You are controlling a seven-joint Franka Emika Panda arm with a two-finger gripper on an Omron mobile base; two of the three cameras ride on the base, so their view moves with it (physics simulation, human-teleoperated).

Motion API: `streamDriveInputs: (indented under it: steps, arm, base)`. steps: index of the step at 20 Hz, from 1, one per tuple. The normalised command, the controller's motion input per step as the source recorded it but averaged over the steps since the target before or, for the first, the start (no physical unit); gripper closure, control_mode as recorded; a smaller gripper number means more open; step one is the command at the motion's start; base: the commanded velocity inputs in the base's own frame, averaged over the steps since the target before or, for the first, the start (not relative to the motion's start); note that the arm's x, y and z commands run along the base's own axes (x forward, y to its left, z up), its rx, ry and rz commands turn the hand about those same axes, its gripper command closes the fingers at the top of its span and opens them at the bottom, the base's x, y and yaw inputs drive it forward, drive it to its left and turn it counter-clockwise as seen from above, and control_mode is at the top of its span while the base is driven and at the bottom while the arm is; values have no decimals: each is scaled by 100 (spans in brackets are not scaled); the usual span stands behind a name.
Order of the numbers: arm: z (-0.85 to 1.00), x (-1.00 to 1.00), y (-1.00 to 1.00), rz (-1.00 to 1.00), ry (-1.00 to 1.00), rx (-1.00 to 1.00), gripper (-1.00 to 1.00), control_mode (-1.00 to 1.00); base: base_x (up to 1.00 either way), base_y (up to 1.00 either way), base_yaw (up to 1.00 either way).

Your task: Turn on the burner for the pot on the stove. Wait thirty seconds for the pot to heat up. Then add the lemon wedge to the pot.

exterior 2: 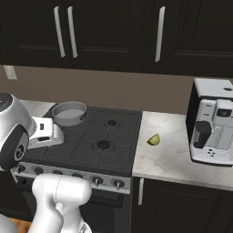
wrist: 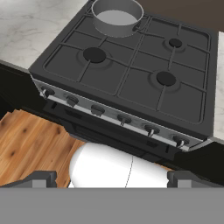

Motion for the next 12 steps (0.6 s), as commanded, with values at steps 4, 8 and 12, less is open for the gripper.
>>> streamDriveInputs:
  steps: [4,8,12]
  arm:
    - [0,0,0,0,0,0,-100,-100]
    - [0,0,0,0,0,0,-100,-100]
    - [0,0,0,0,0,0,-100,-100]
  base:
    - [0,0,0]
    - [0,0,0]
    - [0,0,0]
